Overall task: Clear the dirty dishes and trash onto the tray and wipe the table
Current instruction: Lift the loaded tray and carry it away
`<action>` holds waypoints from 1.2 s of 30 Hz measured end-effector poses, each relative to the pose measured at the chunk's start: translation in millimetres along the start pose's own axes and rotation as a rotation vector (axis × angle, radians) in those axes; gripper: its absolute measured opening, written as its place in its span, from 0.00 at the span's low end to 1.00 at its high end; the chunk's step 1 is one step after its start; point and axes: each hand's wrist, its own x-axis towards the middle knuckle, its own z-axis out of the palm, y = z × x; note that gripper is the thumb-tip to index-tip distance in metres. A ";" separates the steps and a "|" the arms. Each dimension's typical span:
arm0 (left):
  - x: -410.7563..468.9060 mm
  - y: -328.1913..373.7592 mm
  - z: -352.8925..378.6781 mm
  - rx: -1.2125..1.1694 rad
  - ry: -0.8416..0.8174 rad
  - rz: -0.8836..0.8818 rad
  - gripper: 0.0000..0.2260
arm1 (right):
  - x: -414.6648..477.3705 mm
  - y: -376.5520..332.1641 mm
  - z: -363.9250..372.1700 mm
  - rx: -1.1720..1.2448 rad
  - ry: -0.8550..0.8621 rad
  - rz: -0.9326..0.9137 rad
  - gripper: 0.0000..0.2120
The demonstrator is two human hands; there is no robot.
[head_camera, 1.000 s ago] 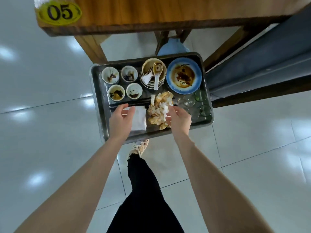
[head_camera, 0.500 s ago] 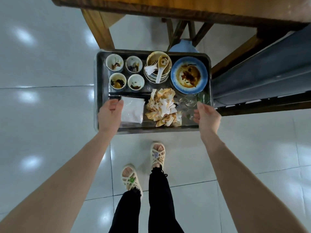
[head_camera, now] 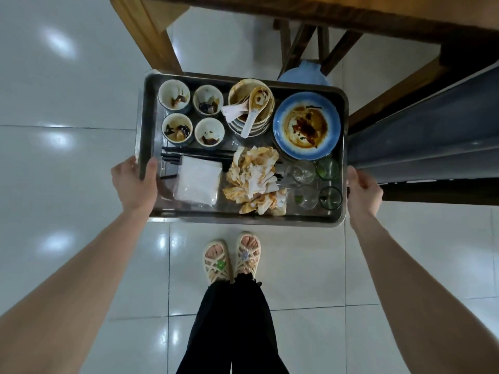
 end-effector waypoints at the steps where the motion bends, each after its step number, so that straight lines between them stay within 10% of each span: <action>1: 2.7 -3.7 -0.6 0.053 0.031 -0.036 0.24 | 5.2 2.3 -1.3 -0.001 -0.010 0.014 0.14; 36: 37.5 -29.6 14.7 -0.076 0.192 -0.154 0.22 | 36.8 31.0 21.0 0.105 0.033 0.029 0.25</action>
